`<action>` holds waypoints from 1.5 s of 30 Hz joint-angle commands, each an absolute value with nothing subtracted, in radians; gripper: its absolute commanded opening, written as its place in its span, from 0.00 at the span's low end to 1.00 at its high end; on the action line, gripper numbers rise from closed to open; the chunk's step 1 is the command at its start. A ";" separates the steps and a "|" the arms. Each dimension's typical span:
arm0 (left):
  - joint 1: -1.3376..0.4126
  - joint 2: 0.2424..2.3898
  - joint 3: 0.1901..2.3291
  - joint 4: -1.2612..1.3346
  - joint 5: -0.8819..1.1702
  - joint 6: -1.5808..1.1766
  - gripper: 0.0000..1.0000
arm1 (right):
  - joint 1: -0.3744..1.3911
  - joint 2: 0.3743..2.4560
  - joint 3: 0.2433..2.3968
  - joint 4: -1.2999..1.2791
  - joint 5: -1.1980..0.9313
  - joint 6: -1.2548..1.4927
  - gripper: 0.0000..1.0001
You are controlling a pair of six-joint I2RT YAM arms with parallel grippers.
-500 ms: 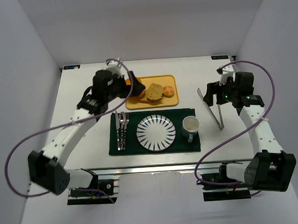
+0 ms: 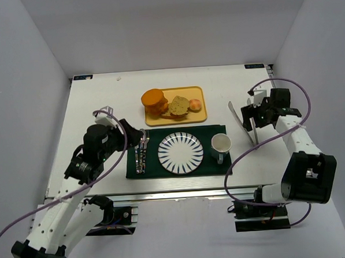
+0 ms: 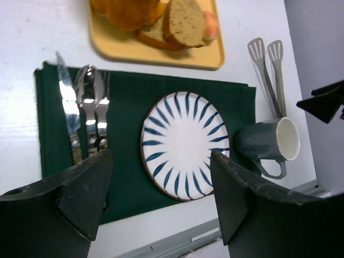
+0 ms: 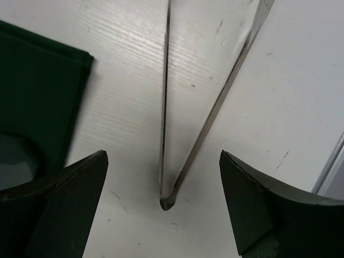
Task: Place the bread
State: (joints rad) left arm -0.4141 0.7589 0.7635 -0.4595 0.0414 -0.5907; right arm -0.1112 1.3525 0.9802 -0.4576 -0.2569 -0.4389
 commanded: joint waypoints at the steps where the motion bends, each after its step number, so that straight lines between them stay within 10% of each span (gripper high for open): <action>1: -0.413 0.677 0.707 -0.528 -0.034 -0.641 0.83 | -0.120 1.359 0.936 -0.431 -0.187 -0.500 0.89; 20: -0.413 0.667 0.696 -0.575 -0.032 -0.655 0.86 | -0.118 1.672 0.945 -0.216 -0.114 -0.462 0.79; 33: -0.413 0.666 0.696 -0.569 -0.051 -0.670 0.86 | -0.133 1.651 1.006 -0.317 -0.287 -0.471 0.17; 45: -0.413 0.715 0.709 -0.512 -0.017 -0.657 0.86 | 0.081 1.468 1.235 -0.474 -0.391 -0.463 0.39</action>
